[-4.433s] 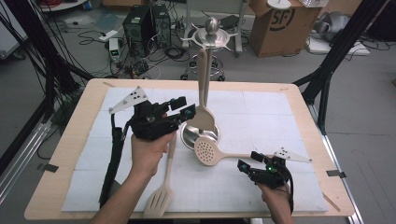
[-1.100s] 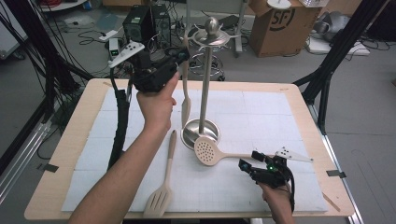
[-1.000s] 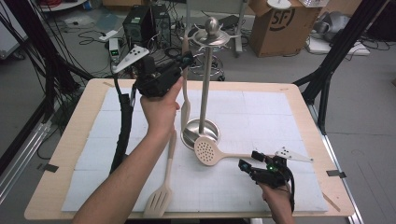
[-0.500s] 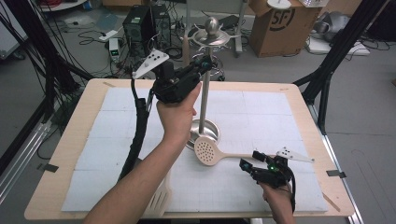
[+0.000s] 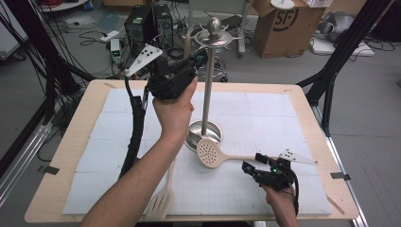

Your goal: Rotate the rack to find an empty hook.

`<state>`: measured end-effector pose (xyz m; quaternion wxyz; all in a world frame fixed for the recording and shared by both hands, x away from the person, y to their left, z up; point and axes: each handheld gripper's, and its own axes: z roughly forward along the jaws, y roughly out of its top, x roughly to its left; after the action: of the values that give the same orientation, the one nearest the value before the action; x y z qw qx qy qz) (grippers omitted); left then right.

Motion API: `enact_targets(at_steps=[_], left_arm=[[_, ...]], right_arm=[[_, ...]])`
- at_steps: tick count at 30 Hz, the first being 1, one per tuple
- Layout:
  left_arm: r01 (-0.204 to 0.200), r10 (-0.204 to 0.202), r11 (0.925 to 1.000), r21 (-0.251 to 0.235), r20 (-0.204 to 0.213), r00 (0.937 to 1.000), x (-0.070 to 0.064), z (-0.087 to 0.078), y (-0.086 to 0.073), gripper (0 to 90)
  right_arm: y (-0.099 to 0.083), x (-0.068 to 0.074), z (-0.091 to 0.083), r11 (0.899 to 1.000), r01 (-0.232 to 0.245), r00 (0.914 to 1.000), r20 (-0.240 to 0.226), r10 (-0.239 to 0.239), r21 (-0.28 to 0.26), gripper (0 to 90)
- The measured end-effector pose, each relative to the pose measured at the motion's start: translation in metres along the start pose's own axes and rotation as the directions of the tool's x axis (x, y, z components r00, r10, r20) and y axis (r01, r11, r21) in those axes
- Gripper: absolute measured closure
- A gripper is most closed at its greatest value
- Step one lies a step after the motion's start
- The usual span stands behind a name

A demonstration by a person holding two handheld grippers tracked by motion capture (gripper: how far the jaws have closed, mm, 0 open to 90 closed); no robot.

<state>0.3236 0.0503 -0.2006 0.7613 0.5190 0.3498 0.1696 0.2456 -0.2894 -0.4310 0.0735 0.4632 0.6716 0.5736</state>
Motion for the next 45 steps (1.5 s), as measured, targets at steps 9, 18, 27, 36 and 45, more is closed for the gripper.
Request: enact_targets(at_steps=[9,18,27,36,45], left_arm=[[0.022,-0.022,0.9998,0.001,-0.043,0.9988,0.022,0.000,0.009,89.9],[0.029,-0.029,0.9995,0.013,-0.045,0.9986,0.030,-0.004,0.015,89.8],[-0.006,0.011,0.9973,0.074,-0.062,0.9980,0.046,-0.006,0.019,89.8],[-0.011,0.013,0.9965,0.082,-0.022,0.9997,0.038,-0.017,0.004,89.8],[-0.041,0.042,0.9919,0.120,-0.009,0.9991,0.053,-0.043,-0.012,67.8]], right_arm=[[0.000,-0.001,-0.001,1.000,-0.002,1.0000,0.001,0.002,-0.001,14.7],[0.000,0.000,-0.001,1.000,0.001,1.0000,0.001,-0.001,0.000,14.7],[0.000,-0.002,-0.002,1.000,-0.004,1.0000,0.009,0.004,-0.005,14.7],[0.000,0.000,0.000,1.000,0.000,1.0000,0.002,0.000,0.003,14.7],[-0.001,0.001,0.002,1.000,0.005,1.0000,0.002,-0.005,0.012,14.7]])
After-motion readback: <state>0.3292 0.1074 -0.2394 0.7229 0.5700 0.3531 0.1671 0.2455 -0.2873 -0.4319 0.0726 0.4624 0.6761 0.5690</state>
